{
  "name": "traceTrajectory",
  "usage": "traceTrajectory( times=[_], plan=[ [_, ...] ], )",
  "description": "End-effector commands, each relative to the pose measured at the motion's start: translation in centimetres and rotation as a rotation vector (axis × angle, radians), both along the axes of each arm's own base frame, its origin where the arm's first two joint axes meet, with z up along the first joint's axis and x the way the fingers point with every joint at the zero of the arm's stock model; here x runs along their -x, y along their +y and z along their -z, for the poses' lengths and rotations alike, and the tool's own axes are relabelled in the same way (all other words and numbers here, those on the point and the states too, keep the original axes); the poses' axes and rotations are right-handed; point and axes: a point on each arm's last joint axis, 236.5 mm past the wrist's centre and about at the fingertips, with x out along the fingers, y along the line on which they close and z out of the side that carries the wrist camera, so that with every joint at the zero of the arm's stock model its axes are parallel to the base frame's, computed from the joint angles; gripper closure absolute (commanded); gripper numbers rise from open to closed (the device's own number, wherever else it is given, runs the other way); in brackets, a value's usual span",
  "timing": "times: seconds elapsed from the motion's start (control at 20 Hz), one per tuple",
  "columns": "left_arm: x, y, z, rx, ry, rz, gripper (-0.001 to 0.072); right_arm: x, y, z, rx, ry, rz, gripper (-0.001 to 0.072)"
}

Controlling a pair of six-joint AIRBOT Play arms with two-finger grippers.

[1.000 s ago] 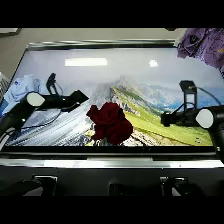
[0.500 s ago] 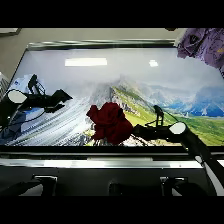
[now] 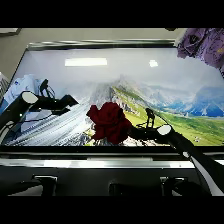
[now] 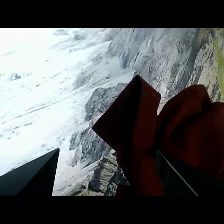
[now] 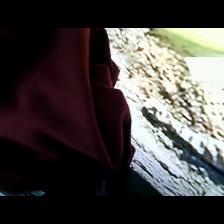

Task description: Fold the clothes and pants, and hang the long-sleeved shirts on hangers.

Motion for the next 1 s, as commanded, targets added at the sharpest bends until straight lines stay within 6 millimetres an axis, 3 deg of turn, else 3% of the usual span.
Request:
traceTrajectory(
  times=[0.0, 0.2, 0.4, 0.5, 0.55, 0.6, 0.65, 0.8, 0.85, 0.95],
  plan=[
    [-0.1, -2.9, 2.9, 0.005, 0.019, 0.053, -0.0004, -0.1, 0.4, -1.0, -0.024, -0.007, 0.009, 0.0681],
    [0.0, -6.5, 5.0, 0.080, 0.039, 0.081, -0.0003, 0.6, 0.8, -1.4, -0.042, 0.011, -0.011, 0.0681],
    [0.1, -7.6, 6.2, 0.121, 0.075, 0.056, 0.0034, 1.1, 1.1, -1.5, -0.051, 0.028, -0.029, 0.0681],
    [-0.1, -7.8, 5.9, 0.129, 0.061, 0.066, 0.0184, 1.3, 1.2, -1.5, -0.055, 0.038, -0.028, 0.0681],
    [-0.2, -8.0, 5.7, 0.142, 0.054, 0.067, 0.0317, 1.3, 1.2, -1.5, -0.057, 0.040, -0.025, 0.0681],
    [-0.3, -8.3, 5.4, 0.159, 0.046, 0.072, 0.0527, 1.2, 1.2, -1.7, -0.059, 0.038, -0.021, 0.0682],
    [-0.4, -8.4, 5.0, 0.176, 0.040, 0.073, 0.0694, 1.2, 1.2, -2.0, -0.062, 0.030, -0.020, 0.0682],
    [-1.9, -7.8, 1.9, 0.192, -0.018, 0.093, 0.0697, 0.5, 0.5, -4.5, -0.024, -0.049, -0.037, 0.0682],
    [-2.9, -7.1, 0.0, 0.184, -0.066, 0.103, 0.0698, -0.3, -0.3, -6.1, 0.027, -0.097, -0.045, 0.0682],
    [-5.3, -4.6, -5.8, 0.133, -0.208, 0.117, 0.0699, -2.6, -2.6, -10.8, 0.164, -0.234, -0.058, 0.0682]
  ],
)
